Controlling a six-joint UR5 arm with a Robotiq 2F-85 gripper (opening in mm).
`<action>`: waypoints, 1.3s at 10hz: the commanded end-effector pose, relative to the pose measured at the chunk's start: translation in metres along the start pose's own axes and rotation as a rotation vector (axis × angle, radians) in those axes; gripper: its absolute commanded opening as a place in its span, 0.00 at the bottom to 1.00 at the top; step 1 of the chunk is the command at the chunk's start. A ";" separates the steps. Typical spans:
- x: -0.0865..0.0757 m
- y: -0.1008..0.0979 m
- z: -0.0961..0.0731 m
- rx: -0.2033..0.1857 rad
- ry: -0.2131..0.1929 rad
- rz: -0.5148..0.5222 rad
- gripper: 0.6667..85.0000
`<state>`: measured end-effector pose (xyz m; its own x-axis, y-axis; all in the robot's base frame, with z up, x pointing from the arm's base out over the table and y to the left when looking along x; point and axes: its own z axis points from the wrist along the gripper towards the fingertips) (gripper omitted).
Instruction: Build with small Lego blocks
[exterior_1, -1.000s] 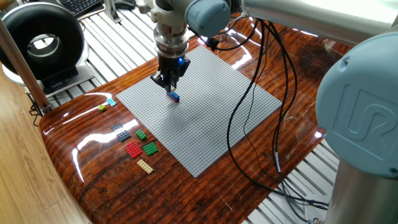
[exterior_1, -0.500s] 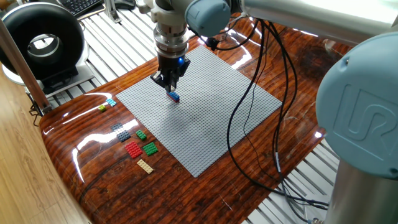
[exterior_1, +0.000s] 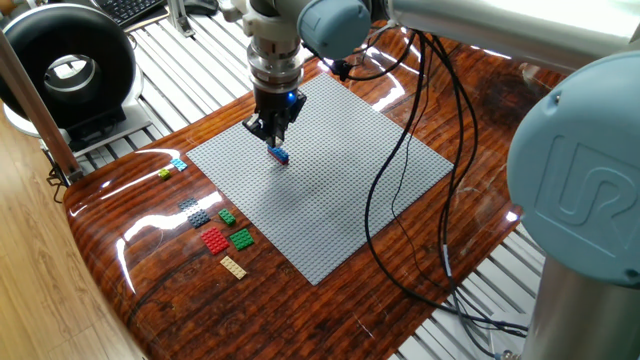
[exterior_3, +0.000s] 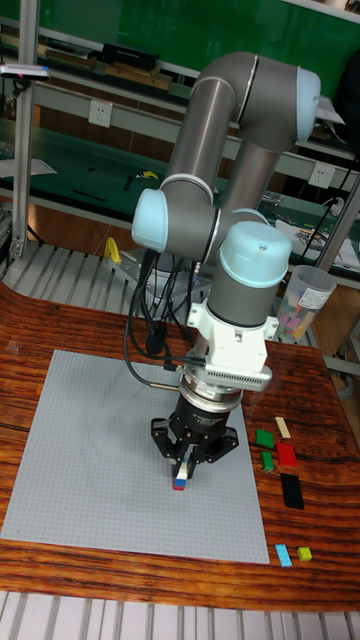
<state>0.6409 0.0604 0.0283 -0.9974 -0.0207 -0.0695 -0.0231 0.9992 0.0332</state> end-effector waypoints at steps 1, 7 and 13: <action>0.001 0.002 0.002 -0.014 0.006 0.012 0.01; 0.002 0.003 0.005 -0.027 0.000 0.008 0.01; 0.003 -0.001 0.003 -0.032 -0.005 -0.007 0.01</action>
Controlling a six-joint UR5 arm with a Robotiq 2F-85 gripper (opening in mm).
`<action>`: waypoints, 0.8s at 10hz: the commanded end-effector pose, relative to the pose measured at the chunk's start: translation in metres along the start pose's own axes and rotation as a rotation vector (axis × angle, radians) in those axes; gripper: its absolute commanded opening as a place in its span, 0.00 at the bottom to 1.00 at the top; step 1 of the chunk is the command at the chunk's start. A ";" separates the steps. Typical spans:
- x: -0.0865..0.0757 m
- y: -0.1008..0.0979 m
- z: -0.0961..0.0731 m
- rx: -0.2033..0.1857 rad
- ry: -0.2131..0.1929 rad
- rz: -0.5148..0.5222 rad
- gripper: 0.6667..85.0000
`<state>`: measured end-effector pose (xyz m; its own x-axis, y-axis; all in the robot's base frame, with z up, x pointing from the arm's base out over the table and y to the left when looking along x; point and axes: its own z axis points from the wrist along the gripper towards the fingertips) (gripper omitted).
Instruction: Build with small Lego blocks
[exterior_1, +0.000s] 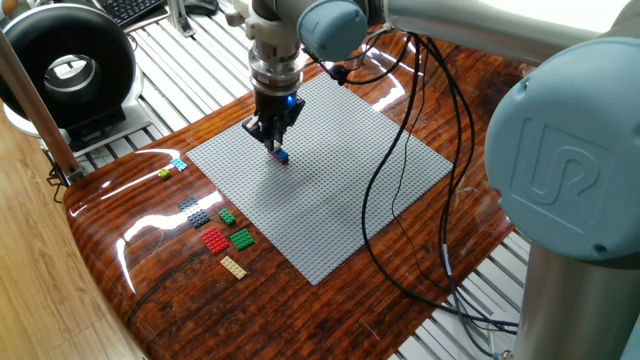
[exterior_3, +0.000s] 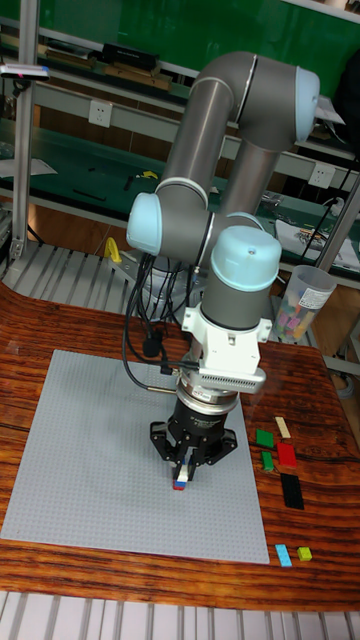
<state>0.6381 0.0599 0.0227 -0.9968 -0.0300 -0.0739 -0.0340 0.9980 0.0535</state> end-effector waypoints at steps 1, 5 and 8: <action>0.002 -0.007 -0.002 0.012 0.003 -0.003 0.01; 0.003 -0.007 -0.002 0.020 0.006 -0.007 0.01; 0.005 -0.006 -0.004 0.021 0.009 -0.001 0.01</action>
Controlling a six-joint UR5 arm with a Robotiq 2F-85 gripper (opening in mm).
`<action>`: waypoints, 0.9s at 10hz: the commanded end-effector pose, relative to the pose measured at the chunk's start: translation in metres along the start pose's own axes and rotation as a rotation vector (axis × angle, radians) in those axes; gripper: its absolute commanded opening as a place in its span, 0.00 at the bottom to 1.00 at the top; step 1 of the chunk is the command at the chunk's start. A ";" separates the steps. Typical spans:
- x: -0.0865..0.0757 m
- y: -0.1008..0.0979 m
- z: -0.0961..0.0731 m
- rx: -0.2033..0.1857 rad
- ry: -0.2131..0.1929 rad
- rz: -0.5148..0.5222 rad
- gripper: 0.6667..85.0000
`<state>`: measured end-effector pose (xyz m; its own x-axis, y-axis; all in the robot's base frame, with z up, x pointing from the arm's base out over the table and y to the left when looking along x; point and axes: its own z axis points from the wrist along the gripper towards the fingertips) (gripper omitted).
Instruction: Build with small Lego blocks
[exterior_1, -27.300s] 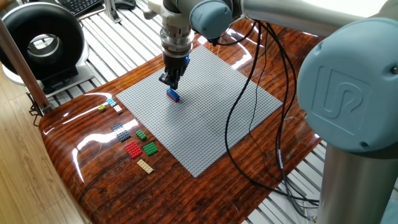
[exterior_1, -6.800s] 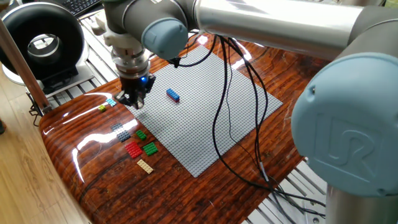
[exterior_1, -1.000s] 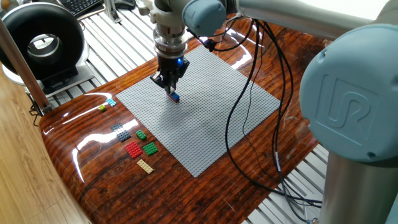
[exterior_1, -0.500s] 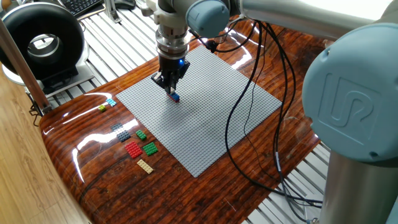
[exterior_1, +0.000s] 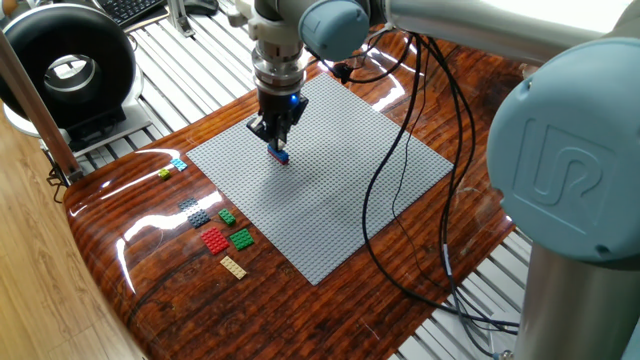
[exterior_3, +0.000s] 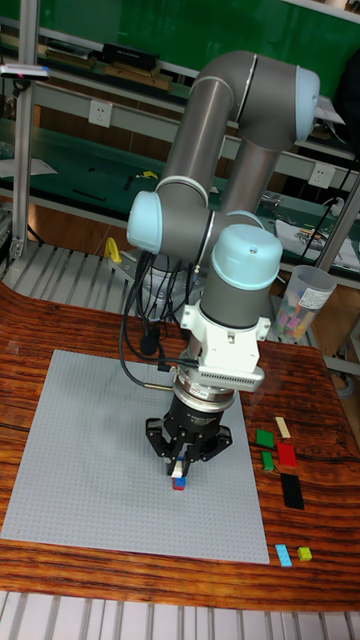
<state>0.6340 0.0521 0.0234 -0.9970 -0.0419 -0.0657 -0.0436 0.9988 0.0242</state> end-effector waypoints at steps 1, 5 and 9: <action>0.001 0.002 -0.003 -0.008 0.001 0.011 0.01; -0.004 0.003 -0.007 0.004 0.009 0.008 0.01; -0.010 0.006 -0.010 -0.005 0.010 0.007 0.01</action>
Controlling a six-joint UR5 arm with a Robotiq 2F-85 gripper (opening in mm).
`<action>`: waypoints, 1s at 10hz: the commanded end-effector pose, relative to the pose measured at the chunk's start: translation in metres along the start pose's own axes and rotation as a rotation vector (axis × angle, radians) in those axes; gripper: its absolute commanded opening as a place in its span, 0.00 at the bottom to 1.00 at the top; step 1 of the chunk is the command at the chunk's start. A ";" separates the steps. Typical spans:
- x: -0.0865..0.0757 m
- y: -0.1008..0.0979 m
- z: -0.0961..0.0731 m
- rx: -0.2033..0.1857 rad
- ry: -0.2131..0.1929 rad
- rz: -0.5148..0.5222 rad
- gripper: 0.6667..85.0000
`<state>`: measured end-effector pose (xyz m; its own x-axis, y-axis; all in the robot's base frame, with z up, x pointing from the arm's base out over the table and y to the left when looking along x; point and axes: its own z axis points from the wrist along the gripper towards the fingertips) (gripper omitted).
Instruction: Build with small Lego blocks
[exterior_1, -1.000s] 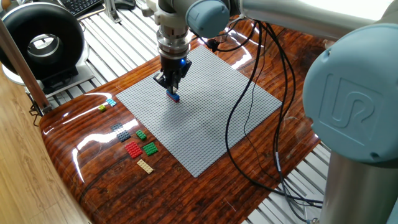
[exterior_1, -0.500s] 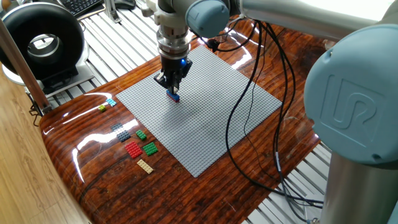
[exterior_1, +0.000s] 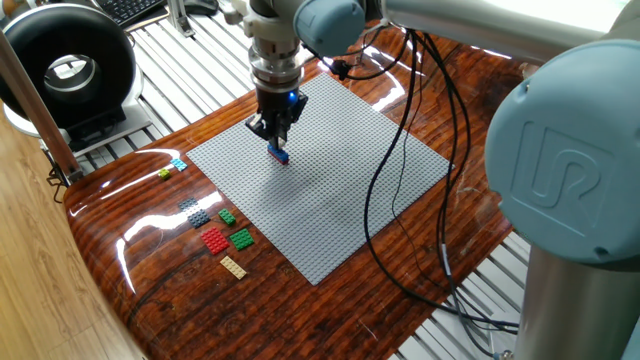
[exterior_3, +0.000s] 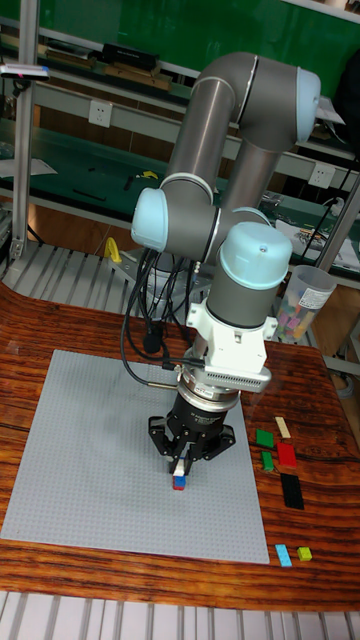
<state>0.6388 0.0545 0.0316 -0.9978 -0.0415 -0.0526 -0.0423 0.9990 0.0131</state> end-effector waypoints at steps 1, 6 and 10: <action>-0.007 0.005 -0.002 -0.018 -0.008 0.007 0.01; -0.009 0.011 0.003 -0.027 -0.011 0.018 0.01; -0.006 0.010 0.006 -0.033 -0.016 0.018 0.01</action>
<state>0.6453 0.0635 0.0266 -0.9974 -0.0324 -0.0650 -0.0345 0.9989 0.0317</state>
